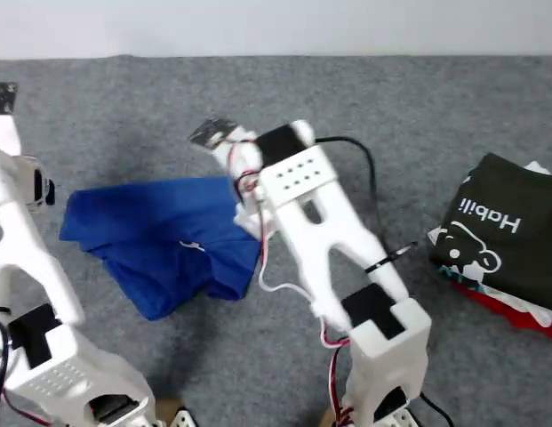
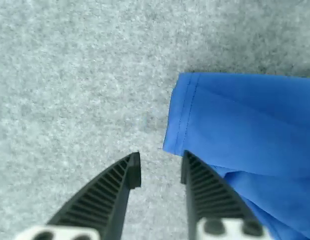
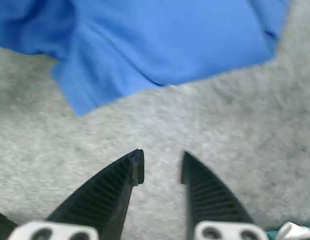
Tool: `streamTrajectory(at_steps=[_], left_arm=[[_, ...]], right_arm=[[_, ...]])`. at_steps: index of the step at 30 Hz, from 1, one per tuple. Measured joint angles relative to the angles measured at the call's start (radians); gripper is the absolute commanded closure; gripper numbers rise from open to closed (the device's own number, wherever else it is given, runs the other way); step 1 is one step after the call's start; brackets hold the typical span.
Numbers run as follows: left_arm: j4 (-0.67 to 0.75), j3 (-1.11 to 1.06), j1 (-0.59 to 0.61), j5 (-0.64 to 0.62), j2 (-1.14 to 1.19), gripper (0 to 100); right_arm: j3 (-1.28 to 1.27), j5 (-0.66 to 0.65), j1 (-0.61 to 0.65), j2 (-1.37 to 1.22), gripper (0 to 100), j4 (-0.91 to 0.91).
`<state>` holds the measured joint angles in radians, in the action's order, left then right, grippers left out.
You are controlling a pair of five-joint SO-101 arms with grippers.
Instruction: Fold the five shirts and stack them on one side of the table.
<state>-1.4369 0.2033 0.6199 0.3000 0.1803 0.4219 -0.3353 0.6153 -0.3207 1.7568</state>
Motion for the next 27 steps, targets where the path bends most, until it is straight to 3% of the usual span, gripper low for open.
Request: streamTrajectory(at_steps=[6,12,27], left_arm=[[-0.068,0.037,-0.002,0.020,0.008,83],[-0.089,0.037,0.018,0.020,0.008,83],[-0.089,0.037,0.017,0.020,0.008,83]], right_arm=[[-0.207,0.052,0.166,0.000,82.4,-0.003],[-0.334,0.057,0.187,0.000,82.3,-0.103],[-0.227,0.170,0.259,-0.117,82.7,-0.184]])
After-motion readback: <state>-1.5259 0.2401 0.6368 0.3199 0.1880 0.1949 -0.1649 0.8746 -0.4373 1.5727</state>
